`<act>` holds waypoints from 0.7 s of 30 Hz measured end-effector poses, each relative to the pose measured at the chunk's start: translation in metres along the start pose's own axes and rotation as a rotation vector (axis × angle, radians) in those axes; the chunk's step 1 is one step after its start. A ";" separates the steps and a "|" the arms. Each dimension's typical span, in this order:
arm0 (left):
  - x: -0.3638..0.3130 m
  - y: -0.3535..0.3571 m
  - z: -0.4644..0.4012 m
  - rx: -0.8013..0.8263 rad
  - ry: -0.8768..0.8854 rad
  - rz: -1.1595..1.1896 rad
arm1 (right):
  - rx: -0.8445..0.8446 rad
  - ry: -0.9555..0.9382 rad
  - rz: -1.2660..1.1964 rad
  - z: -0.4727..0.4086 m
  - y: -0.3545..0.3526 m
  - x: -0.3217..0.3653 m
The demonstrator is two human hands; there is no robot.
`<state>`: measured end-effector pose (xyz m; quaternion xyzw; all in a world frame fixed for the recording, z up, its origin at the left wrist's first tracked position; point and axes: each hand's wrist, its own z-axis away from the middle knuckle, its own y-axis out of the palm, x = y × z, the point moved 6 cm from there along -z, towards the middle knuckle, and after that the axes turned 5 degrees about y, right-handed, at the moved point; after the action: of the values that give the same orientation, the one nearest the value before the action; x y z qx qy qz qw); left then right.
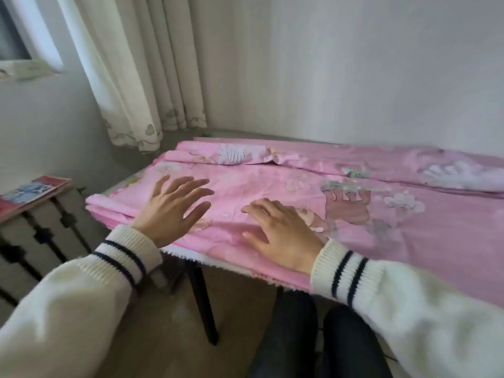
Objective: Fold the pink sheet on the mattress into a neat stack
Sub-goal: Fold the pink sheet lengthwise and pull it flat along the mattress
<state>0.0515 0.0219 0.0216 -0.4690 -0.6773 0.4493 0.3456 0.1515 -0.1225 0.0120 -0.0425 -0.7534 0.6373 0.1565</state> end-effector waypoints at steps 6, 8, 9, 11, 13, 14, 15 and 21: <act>0.012 0.022 0.004 0.040 0.016 0.008 | 0.120 -0.066 0.084 -0.005 0.032 0.020; 0.010 0.028 0.007 0.065 0.046 0.036 | 0.115 -0.083 0.116 -0.007 0.036 0.023; 0.009 0.029 0.008 0.084 0.065 0.035 | 0.117 -0.096 0.138 -0.007 0.038 0.024; 0.007 0.034 0.011 0.124 0.106 0.030 | 0.140 -0.110 0.182 -0.008 0.045 0.027; 0.008 0.037 0.013 0.129 0.134 0.037 | 0.132 -0.117 0.207 -0.009 0.050 0.029; 0.008 0.037 0.014 0.137 0.138 0.043 | 0.108 -0.122 0.207 -0.009 0.049 0.030; 0.008 0.038 0.015 0.137 0.143 0.052 | 0.078 -0.129 0.200 -0.010 0.048 0.030; 0.008 0.044 0.015 0.187 0.156 0.153 | 0.041 -0.101 0.060 -0.019 0.038 0.028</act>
<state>0.0501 0.0320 -0.0247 -0.5186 -0.5659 0.4975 0.4041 0.1258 -0.0902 -0.0174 -0.0295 -0.7455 0.6583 0.1001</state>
